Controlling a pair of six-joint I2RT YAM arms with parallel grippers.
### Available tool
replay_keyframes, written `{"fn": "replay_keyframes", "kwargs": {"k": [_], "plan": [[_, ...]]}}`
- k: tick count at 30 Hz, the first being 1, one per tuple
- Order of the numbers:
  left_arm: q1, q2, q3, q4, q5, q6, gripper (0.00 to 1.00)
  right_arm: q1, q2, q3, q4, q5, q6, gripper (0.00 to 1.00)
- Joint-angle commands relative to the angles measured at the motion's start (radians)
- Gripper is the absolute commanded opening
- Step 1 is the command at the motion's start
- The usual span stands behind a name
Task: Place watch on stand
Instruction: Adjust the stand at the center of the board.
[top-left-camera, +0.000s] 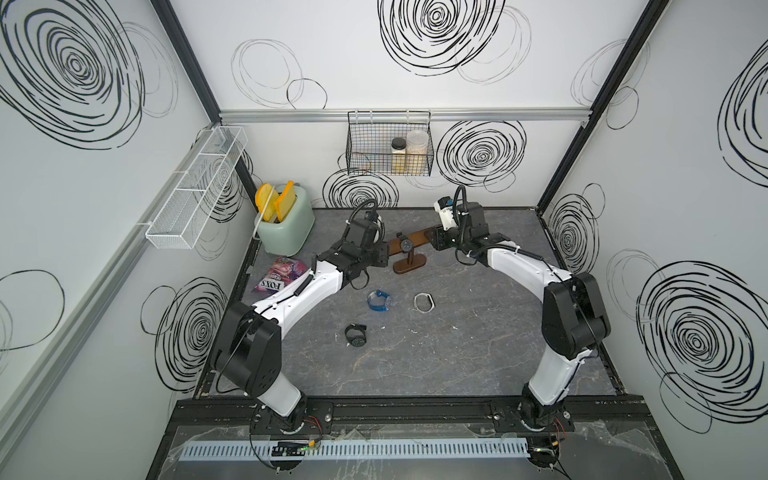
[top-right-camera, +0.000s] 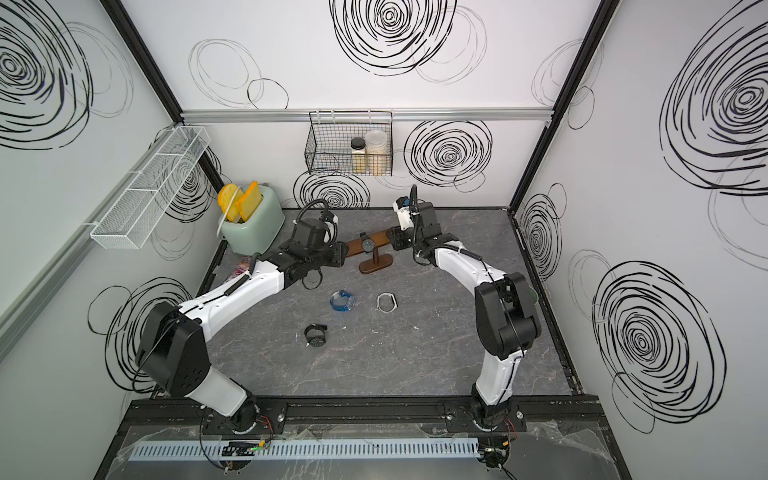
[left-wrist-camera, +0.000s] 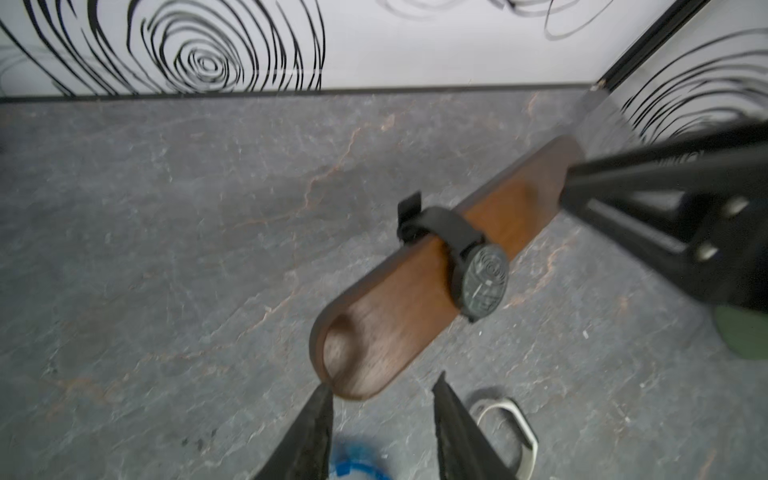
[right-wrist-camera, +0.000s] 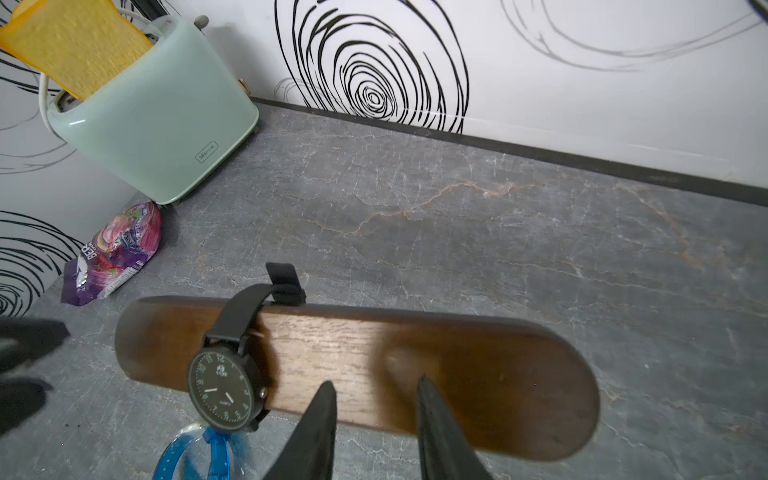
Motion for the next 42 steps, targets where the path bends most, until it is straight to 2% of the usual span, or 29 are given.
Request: {"fn": "replay_keyframes", "kwargs": {"k": [1,7,19,42], "plan": [[-0.027,-0.003,-0.02,-0.097,-0.072,0.001,0.46,-0.038,-0.007,0.086,0.014,0.012,0.012,0.36],[-0.028,0.039,0.022,-0.129,-0.081,0.002,0.47,-0.063,0.136,0.257,-0.024,-0.003,0.002,0.36],[-0.022,0.103,0.075,-0.141,-0.107,-0.001,0.53,-0.063,0.31,0.404,-0.066,0.011,-0.026,0.35],[0.047,0.192,0.154,-0.094,-0.113,0.016,0.56,-0.071,0.256,0.31,-0.102,0.022,-0.051,0.33]]}}
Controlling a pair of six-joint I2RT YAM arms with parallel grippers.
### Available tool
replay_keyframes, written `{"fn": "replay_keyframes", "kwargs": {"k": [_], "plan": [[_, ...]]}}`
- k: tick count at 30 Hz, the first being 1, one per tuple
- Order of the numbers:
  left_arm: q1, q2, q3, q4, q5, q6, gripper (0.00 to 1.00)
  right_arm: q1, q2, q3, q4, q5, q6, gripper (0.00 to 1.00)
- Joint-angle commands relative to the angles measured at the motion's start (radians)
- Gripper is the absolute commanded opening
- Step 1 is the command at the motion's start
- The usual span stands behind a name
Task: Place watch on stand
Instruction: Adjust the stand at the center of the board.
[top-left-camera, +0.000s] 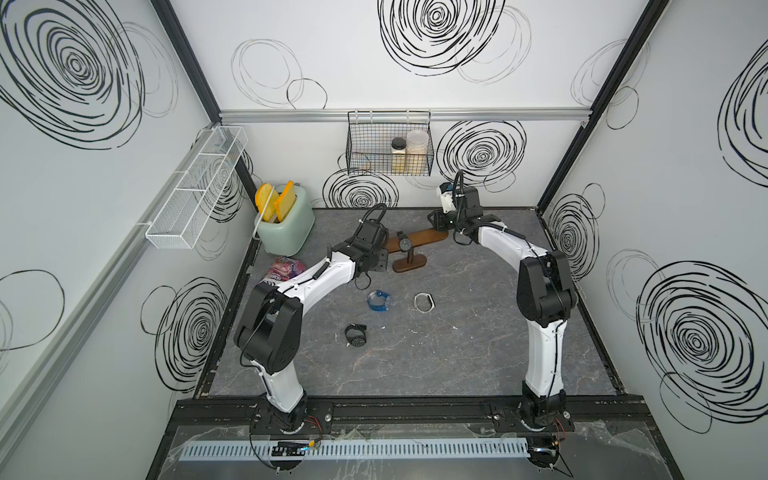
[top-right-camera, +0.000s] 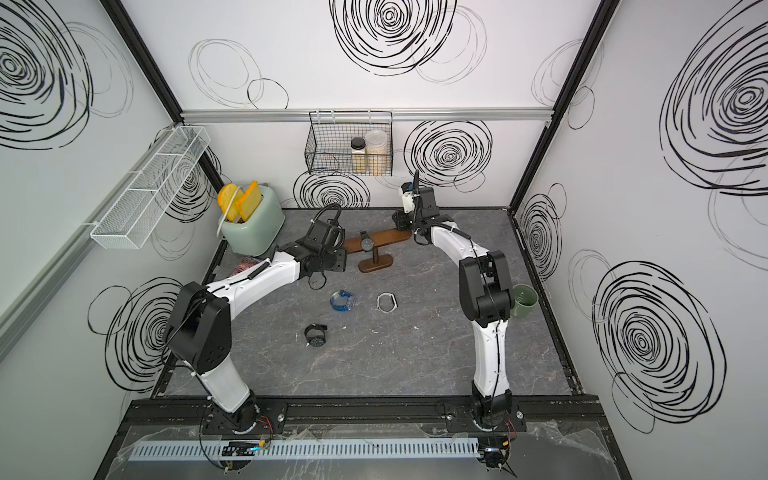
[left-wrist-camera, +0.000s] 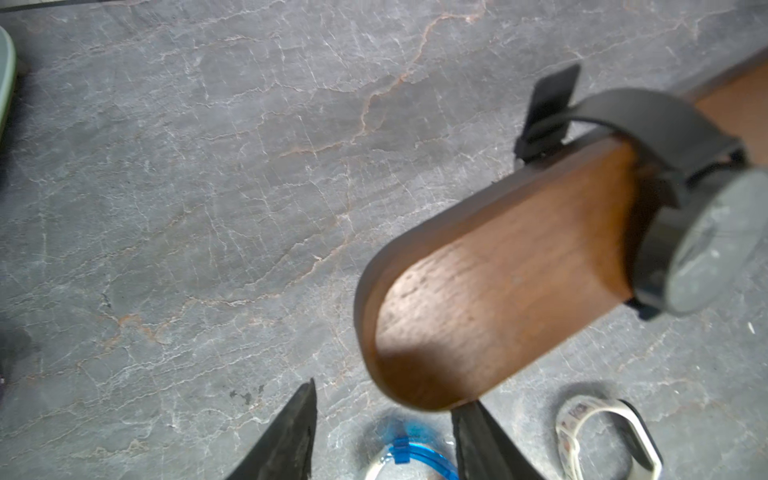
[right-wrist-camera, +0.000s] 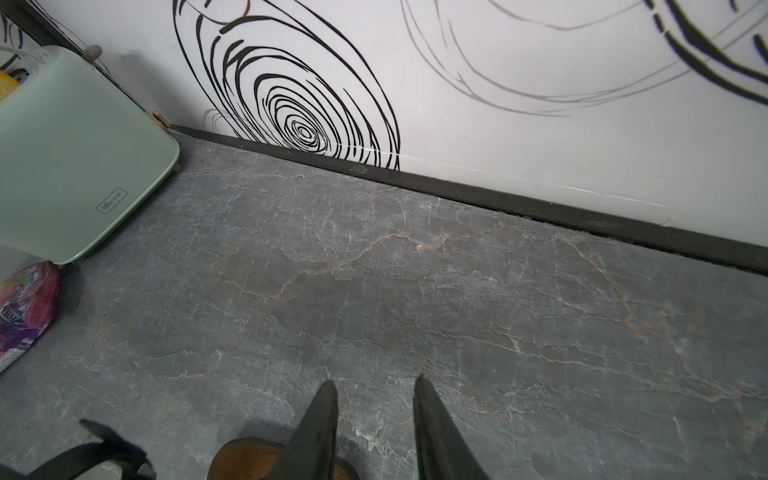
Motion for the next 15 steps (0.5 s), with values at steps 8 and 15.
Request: {"fn": "replay_keyframes", "kwargs": {"k": [8,15], "plan": [[0.047,0.043,0.071,0.071,0.015,0.01,0.57,-0.001,-0.082,-0.065,-0.042,0.006,-0.023,0.33],[0.06,0.06,0.092,0.113,0.037,0.016,0.58,-0.001,-0.112,-0.094,-0.054,0.007,-0.019,0.33]]}}
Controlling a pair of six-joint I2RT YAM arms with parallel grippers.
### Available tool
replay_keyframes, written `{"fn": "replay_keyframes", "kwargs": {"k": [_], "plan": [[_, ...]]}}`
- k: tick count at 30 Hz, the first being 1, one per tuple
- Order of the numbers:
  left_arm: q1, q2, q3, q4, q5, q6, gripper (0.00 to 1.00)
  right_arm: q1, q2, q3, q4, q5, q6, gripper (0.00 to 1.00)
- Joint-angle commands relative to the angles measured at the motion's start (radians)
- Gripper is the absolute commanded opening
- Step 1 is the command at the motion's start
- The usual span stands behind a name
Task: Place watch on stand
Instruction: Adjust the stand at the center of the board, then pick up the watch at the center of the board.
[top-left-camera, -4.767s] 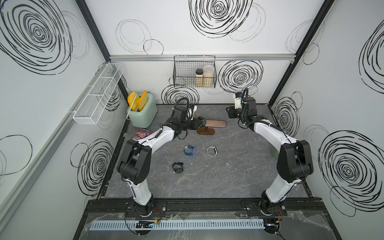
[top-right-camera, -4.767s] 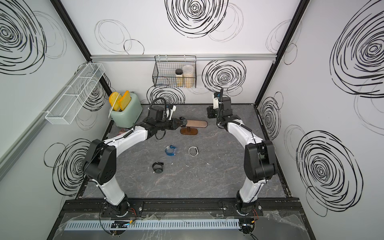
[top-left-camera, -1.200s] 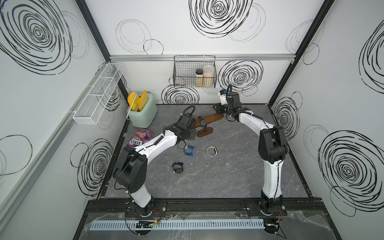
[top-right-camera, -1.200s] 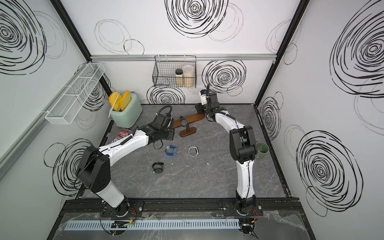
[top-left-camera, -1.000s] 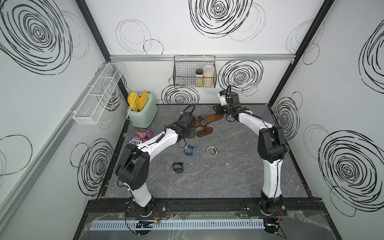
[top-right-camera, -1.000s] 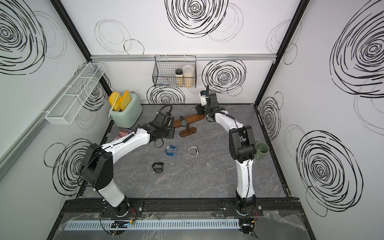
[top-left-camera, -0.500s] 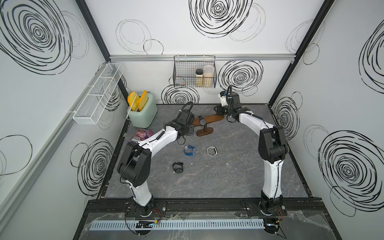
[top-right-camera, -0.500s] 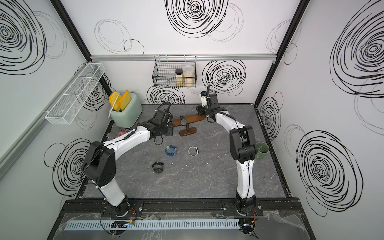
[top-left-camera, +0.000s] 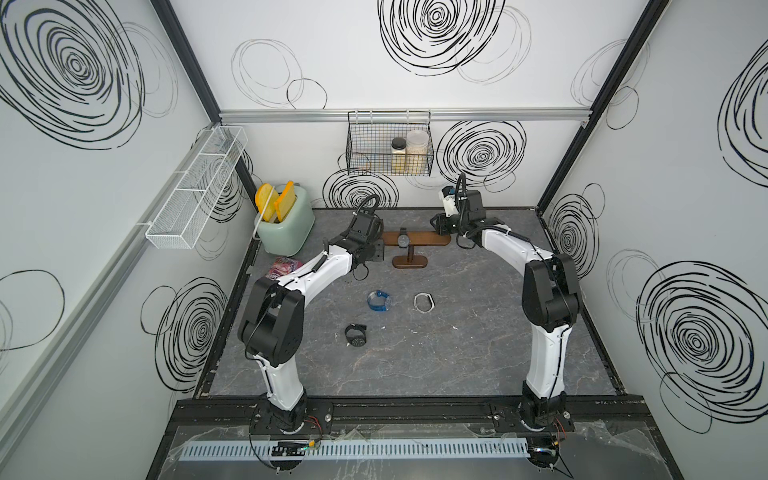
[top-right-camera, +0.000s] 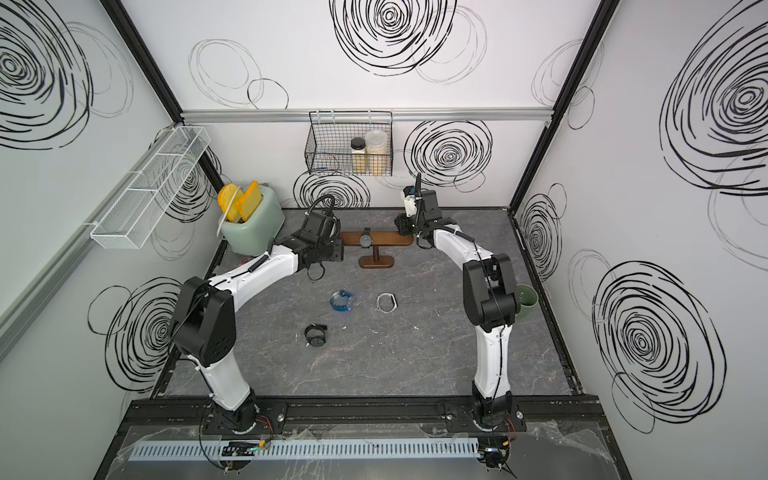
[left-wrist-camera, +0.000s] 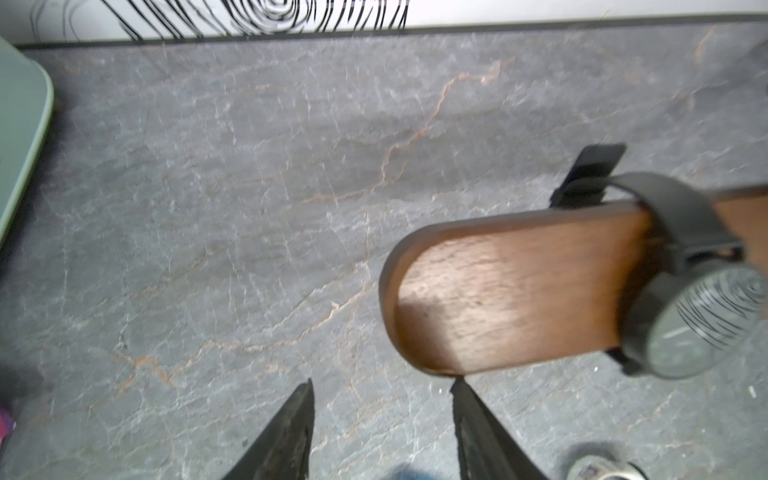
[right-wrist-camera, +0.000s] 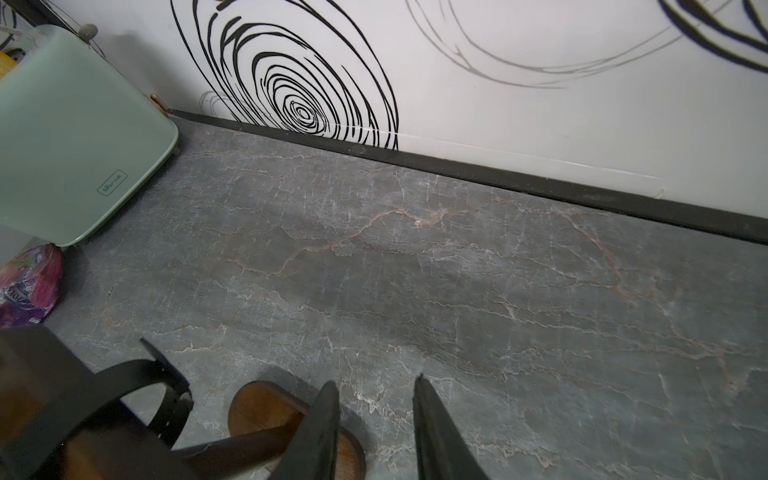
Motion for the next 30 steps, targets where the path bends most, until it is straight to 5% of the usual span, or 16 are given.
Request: {"fn": "replay_keyframes", "kwargs": {"k": [1,8,13,22,26,30], "plan": [[0.012,0.017,0.034,0.053,0.018,0.009,0.58,-0.001,-0.054,-0.021,-0.038,0.009,-0.016,0.33],[0.008,-0.048,-0.002,0.024,0.017,0.01,0.58,-0.028,-0.108,-0.032,0.01,0.061,0.004,0.34],[0.0,-0.182,-0.166,-0.007,0.029,-0.019,0.55,-0.048,-0.256,-0.121,-0.009,0.145,0.023,0.43],[-0.186,-0.449,-0.398,-0.372,-0.047,-0.151,0.48,0.102,-0.712,-0.767,0.069,0.103,0.139,0.71],[-0.245,-0.48,-0.425,-0.493,-0.042,-0.199,0.47,0.191,-0.822,-0.877,0.044,0.064,0.214,0.74],[-0.257,-0.492,-0.489,-0.371,0.003,-0.205,0.51,0.256,-0.904,-0.955,0.052,0.07,0.253,0.77]]}}
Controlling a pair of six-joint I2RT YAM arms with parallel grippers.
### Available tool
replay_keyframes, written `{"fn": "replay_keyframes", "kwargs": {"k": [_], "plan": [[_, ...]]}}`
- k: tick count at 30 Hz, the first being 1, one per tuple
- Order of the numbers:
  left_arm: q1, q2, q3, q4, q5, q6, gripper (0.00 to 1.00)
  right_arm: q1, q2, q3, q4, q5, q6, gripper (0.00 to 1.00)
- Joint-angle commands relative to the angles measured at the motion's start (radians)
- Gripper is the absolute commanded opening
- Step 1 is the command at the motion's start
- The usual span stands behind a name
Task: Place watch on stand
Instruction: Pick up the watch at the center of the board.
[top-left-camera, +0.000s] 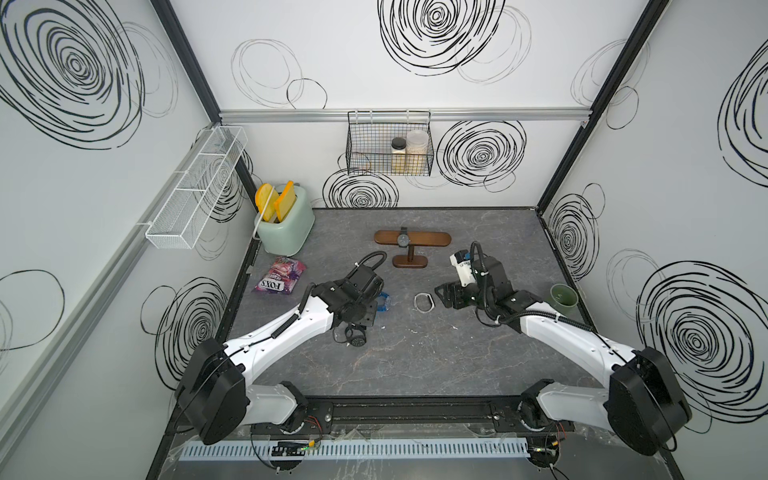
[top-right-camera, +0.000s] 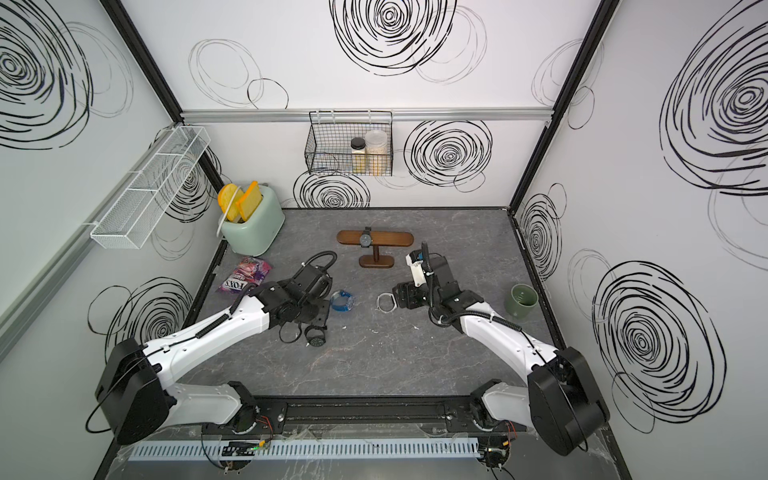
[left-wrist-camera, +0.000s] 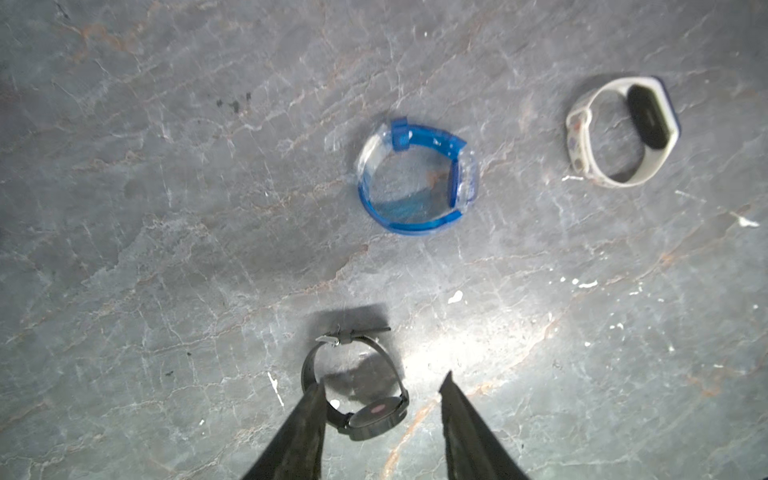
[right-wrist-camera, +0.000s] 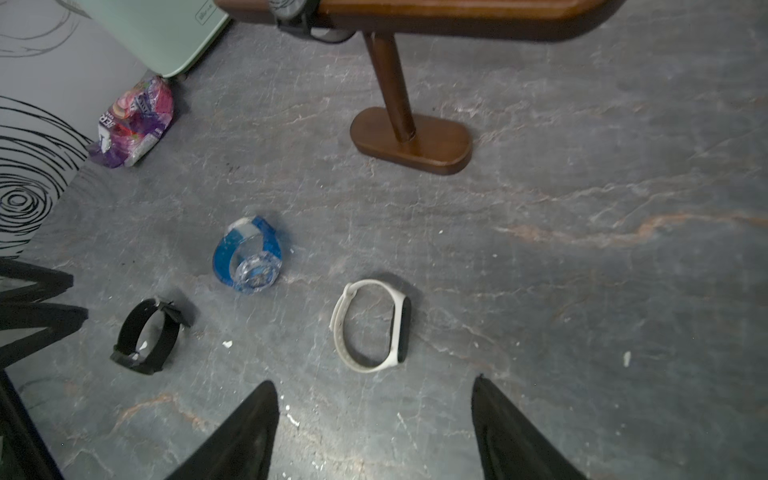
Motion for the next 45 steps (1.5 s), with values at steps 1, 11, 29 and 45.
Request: {"fn": "replay_keyframes", "kwargs": {"k": [1,11,29,45], "plan": [[-0.008,0.001,-0.037,0.052,0.03,-0.038,0.5,0.039,-0.084,-0.038,0.035,-0.005,0.067,0.77],[-0.055,0.156,0.028,0.355,-0.001,0.03,0.47,0.062,-0.135,-0.136,0.018,-0.027,0.102,0.78],[-0.02,0.42,0.148,0.402,-0.029,0.048,0.44,0.056,-0.144,-0.176,0.017,-0.032,0.08,0.8],[-0.006,0.458,0.127,0.465,0.055,0.084,0.29,0.05,-0.133,-0.18,0.042,-0.064,0.097,0.79]]}}
